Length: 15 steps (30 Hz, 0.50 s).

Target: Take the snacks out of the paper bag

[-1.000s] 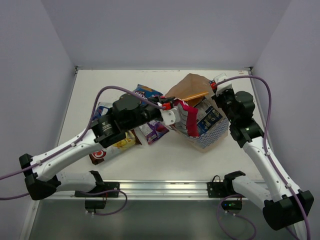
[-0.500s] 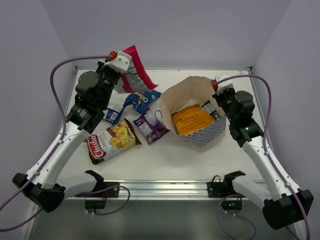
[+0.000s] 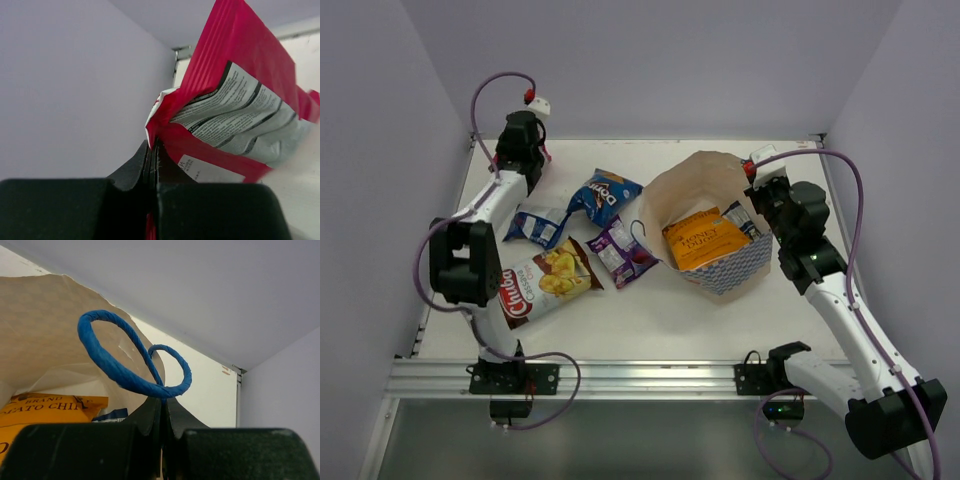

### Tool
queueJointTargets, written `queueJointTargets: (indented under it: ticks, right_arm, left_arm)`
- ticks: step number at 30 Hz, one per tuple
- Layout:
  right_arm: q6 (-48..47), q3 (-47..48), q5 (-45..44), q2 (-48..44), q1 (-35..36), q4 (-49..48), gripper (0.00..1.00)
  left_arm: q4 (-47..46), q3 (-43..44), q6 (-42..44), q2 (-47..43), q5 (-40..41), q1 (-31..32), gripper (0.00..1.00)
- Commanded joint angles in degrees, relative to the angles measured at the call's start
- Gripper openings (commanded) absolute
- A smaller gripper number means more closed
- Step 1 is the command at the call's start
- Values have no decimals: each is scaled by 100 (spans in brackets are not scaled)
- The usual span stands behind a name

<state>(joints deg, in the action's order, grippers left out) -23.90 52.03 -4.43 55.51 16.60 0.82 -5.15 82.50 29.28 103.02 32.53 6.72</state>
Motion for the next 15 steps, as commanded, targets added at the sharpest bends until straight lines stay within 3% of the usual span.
queueJointTargets:
  ticks: [1, 5, 6, 7, 10, 13, 15]
  right_arm:
    - [96, 88, 135, -93, 19, -214, 0]
    - [87, 97, 135, -49, 19, -188, 0]
    - [79, 105, 135, -57, 19, -187, 0]
    - [70, 114, 135, -57, 19, -187, 0]
    - [44, 176, 240, -75, 19, -152, 0]
    - [-26, 298, 337, -84, 10, -126, 0]
    - [-71, 343, 390, -101, 19, -100, 0]
  left_arm:
    - [-979, 328, -157, 577, 868, -57, 0]
    - [-348, 399, -1001, 878, 606, 110, 4]
    - [-338, 285, -1090, 747, 535, 188, 13]
    - [-338, 223, -1178, 667, 456, 259, 43]
    - [-224, 100, -1310, 202, 455, 820, 83]
    - [57, 12, -1398, -448, 202, 1294, 100]
    - [469, 3, -1643, -966, -88, 1498, 100]
